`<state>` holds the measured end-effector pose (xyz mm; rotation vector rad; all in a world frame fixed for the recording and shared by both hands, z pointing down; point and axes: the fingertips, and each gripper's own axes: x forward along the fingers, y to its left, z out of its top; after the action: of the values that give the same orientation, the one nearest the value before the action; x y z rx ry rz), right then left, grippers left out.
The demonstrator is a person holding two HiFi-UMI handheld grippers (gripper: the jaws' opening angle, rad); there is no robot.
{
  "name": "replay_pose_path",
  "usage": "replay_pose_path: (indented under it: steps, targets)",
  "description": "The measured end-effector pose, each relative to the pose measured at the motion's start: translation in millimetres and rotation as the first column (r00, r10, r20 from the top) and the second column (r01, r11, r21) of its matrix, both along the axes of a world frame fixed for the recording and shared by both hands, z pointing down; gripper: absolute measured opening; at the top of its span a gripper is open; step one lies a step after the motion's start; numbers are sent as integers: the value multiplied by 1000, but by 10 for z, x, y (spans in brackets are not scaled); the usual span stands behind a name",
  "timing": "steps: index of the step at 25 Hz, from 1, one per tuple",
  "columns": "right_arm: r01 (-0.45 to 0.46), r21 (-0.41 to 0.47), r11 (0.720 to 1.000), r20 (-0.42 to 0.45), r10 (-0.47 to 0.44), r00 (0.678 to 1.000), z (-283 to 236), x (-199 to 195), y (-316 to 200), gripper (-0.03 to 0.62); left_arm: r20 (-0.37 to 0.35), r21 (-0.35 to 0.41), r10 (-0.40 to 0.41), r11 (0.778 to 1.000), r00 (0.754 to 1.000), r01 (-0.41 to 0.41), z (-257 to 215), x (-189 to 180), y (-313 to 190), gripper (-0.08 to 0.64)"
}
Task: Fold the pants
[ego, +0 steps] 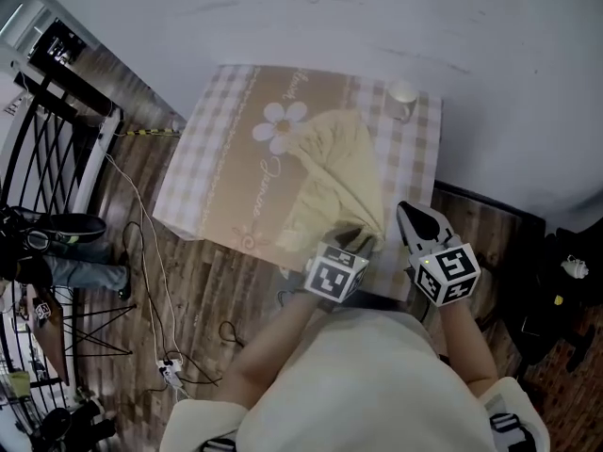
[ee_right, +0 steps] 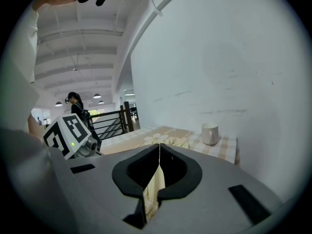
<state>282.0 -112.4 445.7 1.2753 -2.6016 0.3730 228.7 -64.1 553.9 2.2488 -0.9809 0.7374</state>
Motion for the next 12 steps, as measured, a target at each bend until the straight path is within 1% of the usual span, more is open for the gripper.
replay_pose_path:
  steps: [3, 5, 8, 12]
  targets:
    - [72, 35, 997, -39, -70, 997, -94, -242, -182, 2, -15, 23, -96, 995, 995, 96, -140, -333, -129, 94]
    - [123, 66, 990, -77, -118, 990, -160, -437, -315, 2, -25, 33, -168, 985, 985, 169, -218, -583, -238, 83]
    - [201, 99, 975, -132, -187, 973, -214, -773, -513, 2, -24, 57, -265, 962, 964, 266, -297, -998, -432, 68]
    - [289, 88, 953, -191, -269, 944, -136, -1232, -729, 2, -28, 82, -371, 925, 928, 372, -364, -1540, -702, 51]
